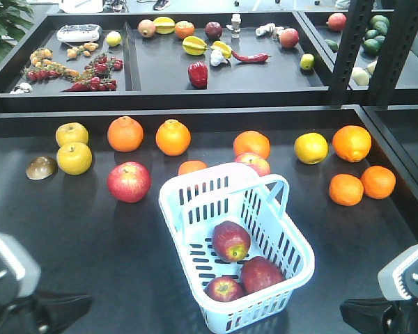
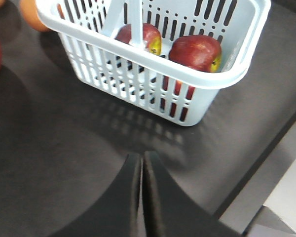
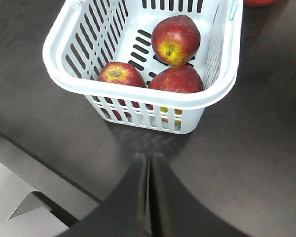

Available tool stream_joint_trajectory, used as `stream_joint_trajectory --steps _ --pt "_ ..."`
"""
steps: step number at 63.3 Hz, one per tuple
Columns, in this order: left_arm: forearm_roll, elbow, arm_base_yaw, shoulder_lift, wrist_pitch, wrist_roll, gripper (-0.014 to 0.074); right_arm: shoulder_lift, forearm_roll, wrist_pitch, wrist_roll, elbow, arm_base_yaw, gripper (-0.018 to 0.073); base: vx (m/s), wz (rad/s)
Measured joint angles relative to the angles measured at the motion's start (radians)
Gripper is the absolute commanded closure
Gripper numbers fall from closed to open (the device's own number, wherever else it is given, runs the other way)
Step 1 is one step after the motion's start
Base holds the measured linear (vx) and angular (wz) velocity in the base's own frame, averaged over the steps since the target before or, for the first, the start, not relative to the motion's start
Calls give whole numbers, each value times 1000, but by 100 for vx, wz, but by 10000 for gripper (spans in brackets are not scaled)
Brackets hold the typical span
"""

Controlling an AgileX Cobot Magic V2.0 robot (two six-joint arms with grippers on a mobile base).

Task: Pick three apples into basket with both arms

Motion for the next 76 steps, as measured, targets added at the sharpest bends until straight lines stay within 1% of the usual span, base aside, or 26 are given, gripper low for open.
stream_joint_trajectory --steps 5,11,13,15,19,22,23,26,32,36,38,42,49,57,60,64,69,76 --pt "92 39 0 -70 -34 -111 603 0 0 0 0 0 0 564 0 0" --pt "196 126 0 -191 -102 -282 603 0 0 0 0 0 0 564 0 0" --pt "219 159 0 -225 -127 -340 603 0 0 0 0 0 0 564 0 0" --pt "244 194 0 -261 -146 -382 603 0 0 0 0 0 0 564 0 0" --pt "271 287 0 -350 -186 -475 603 0 0 0 0 0 0 564 0 0" --pt "288 327 2 -413 -179 -519 603 0 0 0 0 0 0 564 0 0" --pt "304 334 3 -431 -168 -534 603 0 0 0 0 0 0 564 0 0" --pt "351 339 5 -498 -141 -557 603 0 0 0 0 0 0 564 0 0" --pt "449 340 32 -594 -145 -580 603 0 0 0 0 0 0 564 0 0" --pt "508 342 68 -653 -145 -583 603 0 0 0 0 0 0 564 0 0" --pt "525 343 87 -673 -145 -583 603 0 0 0 0 0 0 564 0 0" --pt "553 346 146 -717 -144 -583 603 0 0 0 0 0 0 564 0 0" --pt "565 348 264 -779 -142 -584 603 0 0 1 0 0 0 564 0 0" --pt "567 348 418 -843 -142 -586 603 0 0 1 0 0 0 564 0 0" --pt "567 348 459 -852 -142 -596 603 0 0 1 0 0 0 564 0 0" --pt "567 348 520 -855 -144 -631 603 0 0 1 0 0 0 564 0 0" --pt "567 348 571 -858 -130 -689 603 0 0 3 0 0 0 564 0 0" --pt "572 348 597 -858 -78 -742 603 0 0 6 0 0 0 564 0 0"
